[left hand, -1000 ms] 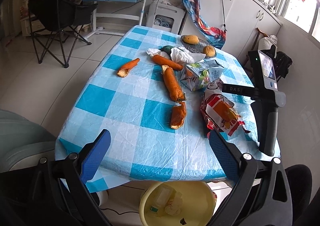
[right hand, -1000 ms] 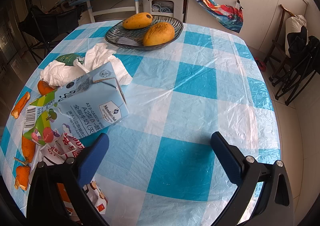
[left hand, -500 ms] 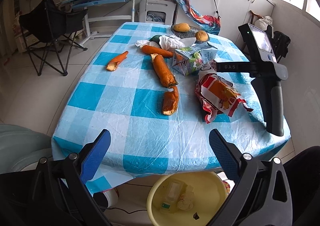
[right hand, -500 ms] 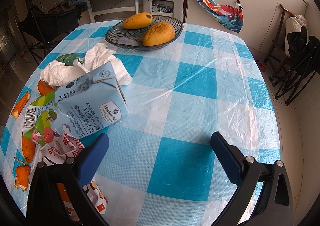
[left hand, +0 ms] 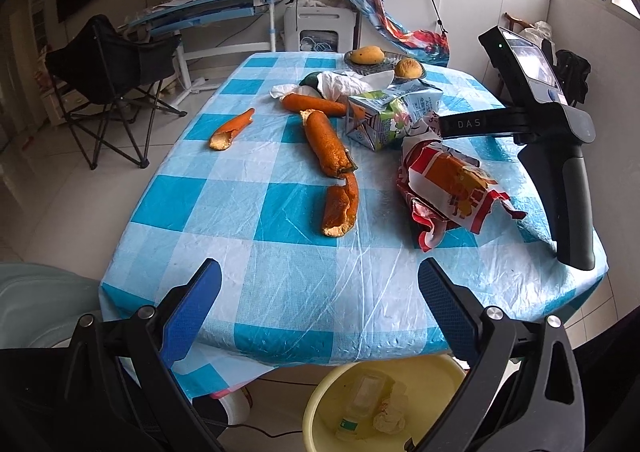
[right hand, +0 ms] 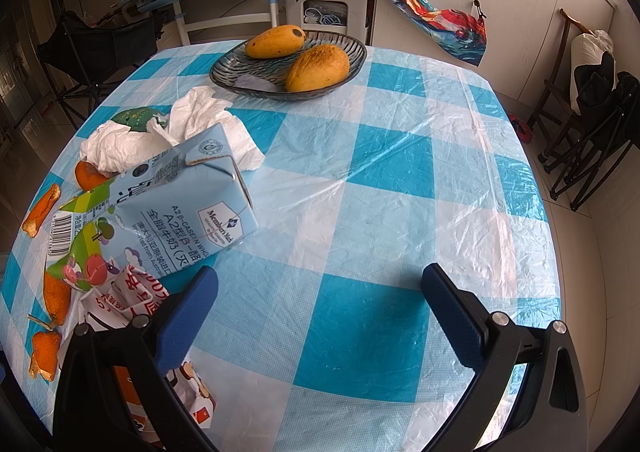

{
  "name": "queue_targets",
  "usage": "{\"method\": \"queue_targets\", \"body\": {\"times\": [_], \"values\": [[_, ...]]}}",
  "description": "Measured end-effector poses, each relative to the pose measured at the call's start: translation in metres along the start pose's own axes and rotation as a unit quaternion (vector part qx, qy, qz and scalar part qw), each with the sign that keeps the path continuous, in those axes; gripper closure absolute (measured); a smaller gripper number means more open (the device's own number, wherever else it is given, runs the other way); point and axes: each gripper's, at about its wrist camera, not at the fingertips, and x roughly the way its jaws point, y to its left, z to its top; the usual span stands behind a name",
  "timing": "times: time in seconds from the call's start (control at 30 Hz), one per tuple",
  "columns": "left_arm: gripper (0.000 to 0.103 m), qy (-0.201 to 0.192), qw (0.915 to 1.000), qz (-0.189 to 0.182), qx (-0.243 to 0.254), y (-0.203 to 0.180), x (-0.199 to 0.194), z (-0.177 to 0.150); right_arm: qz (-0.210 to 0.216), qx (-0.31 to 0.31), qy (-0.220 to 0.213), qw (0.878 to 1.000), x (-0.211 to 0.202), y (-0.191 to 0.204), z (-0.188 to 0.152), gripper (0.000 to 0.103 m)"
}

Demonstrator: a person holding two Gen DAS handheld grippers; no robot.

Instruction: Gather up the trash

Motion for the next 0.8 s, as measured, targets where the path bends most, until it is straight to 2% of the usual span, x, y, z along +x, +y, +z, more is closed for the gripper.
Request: {"method": "queue_targets", "body": {"times": [0.4,0.57,0.7,0.8], "values": [[0.008,-0.022,0.9982,0.031,-0.047,0.015,0.009,0.015,0.000,0.000,0.000,1.000,0.000,0.000,0.000,0.006],[0.008,-0.030,0.9941,0.026,-0.101,0.041,0.008,0.021,0.000,0.000,0.000,1.000,0.000,0.000,0.000,0.006],[0.008,-0.042,0.9884,0.004,-0.146,0.066,0.005,0.028,0.000,0.000,0.000,1.000,0.000,0.000,0.000,0.006],[0.008,-0.044,0.9831,0.003,-0.177,0.083,0.005,0.031,0.000,0.000,0.000,1.000,0.000,0.000,0.000,0.006]]}}
